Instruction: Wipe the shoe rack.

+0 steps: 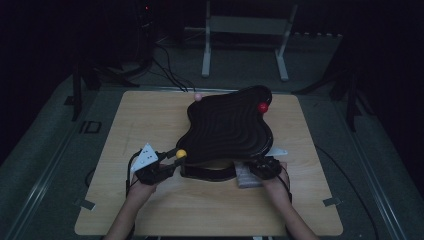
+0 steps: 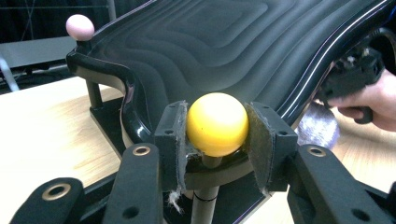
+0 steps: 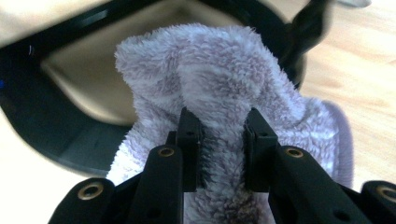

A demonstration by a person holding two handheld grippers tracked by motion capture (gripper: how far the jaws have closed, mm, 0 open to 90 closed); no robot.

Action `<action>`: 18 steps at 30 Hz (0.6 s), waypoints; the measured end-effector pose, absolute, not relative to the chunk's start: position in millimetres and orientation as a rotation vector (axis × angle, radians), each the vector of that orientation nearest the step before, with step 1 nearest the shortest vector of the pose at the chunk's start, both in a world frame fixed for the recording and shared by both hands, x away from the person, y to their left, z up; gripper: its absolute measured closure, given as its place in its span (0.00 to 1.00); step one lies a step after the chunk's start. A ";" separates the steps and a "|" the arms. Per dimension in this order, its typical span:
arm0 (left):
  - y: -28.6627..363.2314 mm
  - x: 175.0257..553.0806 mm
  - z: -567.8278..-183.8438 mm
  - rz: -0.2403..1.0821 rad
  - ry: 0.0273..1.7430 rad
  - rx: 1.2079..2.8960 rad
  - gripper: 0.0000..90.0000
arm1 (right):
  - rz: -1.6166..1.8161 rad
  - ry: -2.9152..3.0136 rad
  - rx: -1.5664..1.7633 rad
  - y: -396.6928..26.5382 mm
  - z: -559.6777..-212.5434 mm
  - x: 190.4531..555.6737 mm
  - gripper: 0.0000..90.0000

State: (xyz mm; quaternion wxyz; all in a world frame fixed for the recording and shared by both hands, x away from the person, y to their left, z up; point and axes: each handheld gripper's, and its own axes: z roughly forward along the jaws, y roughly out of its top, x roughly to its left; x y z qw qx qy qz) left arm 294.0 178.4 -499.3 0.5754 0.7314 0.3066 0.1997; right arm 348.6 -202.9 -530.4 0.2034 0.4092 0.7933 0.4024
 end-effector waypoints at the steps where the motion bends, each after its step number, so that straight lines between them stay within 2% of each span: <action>1: 178.5 294.0 -499.5 0.467 0.718 1.712 0.67 | 1.134 2.187 1.152 -205.6 -528.6 351.4 0.80; 6: 178.5 294.2 -499.5 0.464 0.720 1.710 0.67 | 1.110 2.222 1.185 -206.0 -536.3 364.7 0.81; 18: 178.0 291.2 -500.2 0.450 0.717 1.710 0.67 | 1.075 2.247 1.133 -194.6 -540.1 338.4 0.83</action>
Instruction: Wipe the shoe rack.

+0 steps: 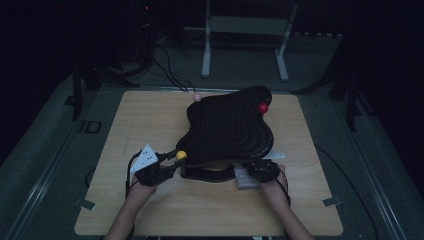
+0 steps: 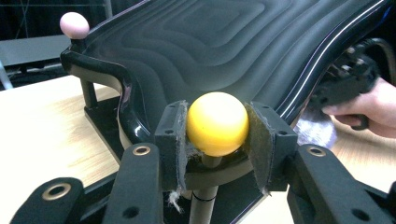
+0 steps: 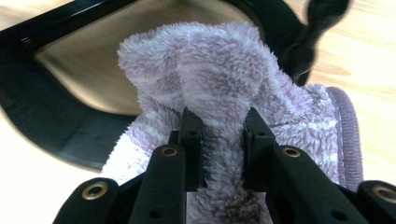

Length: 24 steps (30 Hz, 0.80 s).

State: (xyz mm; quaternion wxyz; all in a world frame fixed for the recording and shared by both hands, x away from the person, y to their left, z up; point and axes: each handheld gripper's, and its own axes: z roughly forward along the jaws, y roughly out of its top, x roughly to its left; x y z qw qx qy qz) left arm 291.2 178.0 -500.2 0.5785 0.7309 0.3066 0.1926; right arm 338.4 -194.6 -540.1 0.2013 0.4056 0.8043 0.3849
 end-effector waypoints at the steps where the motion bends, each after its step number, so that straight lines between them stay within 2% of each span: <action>1: 178.1 291.0 -500.4 0.452 0.716 1.708 0.67 | 1.075 2.247 1.127 -193.4 -540.5 335.7 0.83; 13: 176.2 284.6 -501.4 0.446 0.715 1.704 0.67 | 1.061 2.330 1.039 -166.4 -544.6 303.6 0.82; 24: 167.1 283.4 -501.7 0.416 0.683 1.727 0.67 | 1.069 2.261 1.169 -190.4 -537.6 342.8 0.82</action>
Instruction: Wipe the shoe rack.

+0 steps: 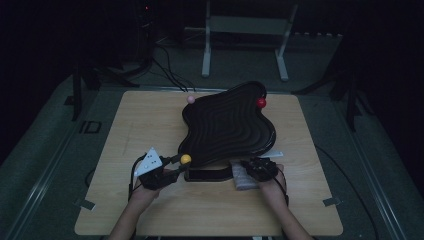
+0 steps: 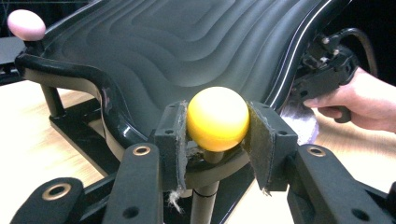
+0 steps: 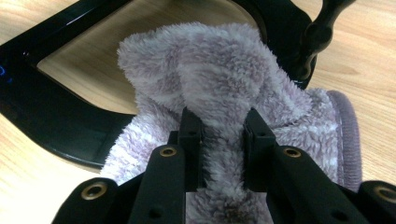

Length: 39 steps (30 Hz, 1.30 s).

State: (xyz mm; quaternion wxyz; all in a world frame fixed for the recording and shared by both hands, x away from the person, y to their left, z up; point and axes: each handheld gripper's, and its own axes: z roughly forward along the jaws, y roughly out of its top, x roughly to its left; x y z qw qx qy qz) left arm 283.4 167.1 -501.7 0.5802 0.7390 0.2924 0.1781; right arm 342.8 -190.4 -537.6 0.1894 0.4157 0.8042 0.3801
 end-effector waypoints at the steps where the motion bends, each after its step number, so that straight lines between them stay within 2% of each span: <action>1: 167.1 283.7 -502.0 0.412 0.683 1.725 0.67 | 1.064 2.261 1.169 -189.1 -538.5 342.4 0.82; 16: 165.9 282.4 -500.5 0.404 0.677 1.741 0.67 | 1.023 2.292 1.066 -150.8 -543.6 314.1 0.83; 26: 165.8 282.1 -500.5 0.404 0.684 1.739 0.67 | 1.017 2.354 0.920 -99.3 -544.2 296.6 0.83; 39: 166.9 282.3 -501.2 0.404 0.682 1.734 0.67 | 1.139 2.380 0.983 -80.2 -547.2 298.9 0.83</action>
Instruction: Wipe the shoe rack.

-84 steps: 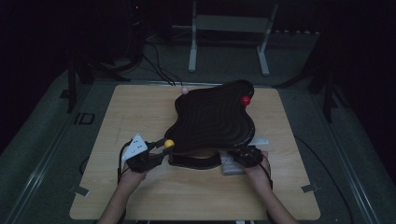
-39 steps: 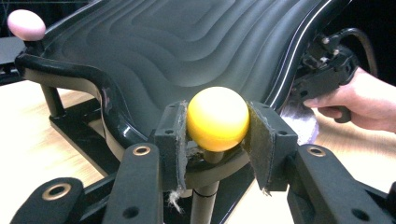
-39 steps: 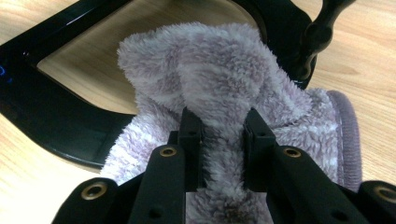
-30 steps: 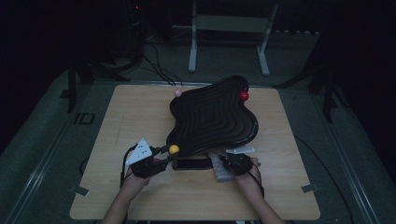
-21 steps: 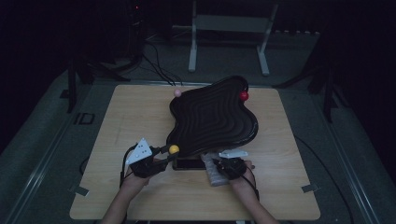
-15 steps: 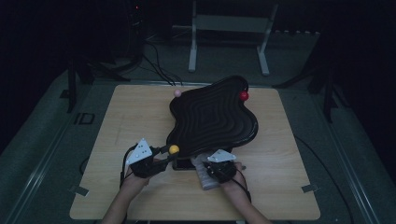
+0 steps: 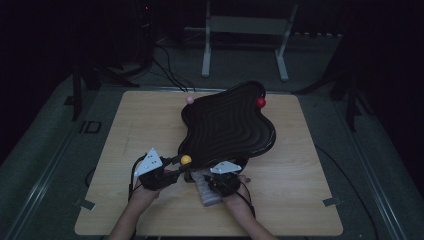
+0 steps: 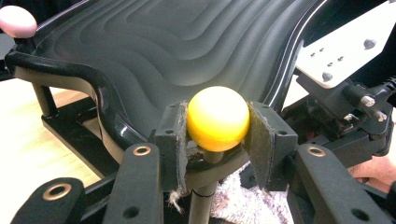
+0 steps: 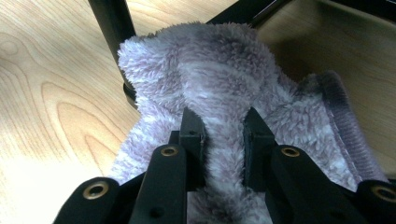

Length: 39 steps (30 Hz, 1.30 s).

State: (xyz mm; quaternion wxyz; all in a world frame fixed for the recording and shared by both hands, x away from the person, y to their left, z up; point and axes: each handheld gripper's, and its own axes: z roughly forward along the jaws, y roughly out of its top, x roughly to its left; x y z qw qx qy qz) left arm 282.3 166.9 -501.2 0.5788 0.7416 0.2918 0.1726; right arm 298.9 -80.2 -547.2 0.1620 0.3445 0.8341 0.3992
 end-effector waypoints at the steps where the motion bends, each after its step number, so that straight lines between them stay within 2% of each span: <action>1: 166.8 282.3 -501.0 0.406 0.682 1.736 0.67 | 1.143 2.383 0.972 -81.0 -547.3 299.3 0.83; 9: 166.1 282.3 -500.5 0.408 0.676 1.742 0.67 | 1.150 2.396 0.974 -101.3 -547.2 300.4 0.83; 25: 165.9 283.1 -501.2 0.402 0.672 1.740 0.67 | 1.078 2.287 1.127 -167.6 -544.1 328.8 0.83; 30: 165.9 283.5 -501.7 0.397 0.672 1.738 0.67 | 1.058 2.271 1.131 -169.0 -543.7 330.9 0.83; 39: 166.1 284.3 -502.1 0.386 0.670 1.738 0.67 | 1.078 2.293 1.092 -144.4 -545.6 311.5 0.83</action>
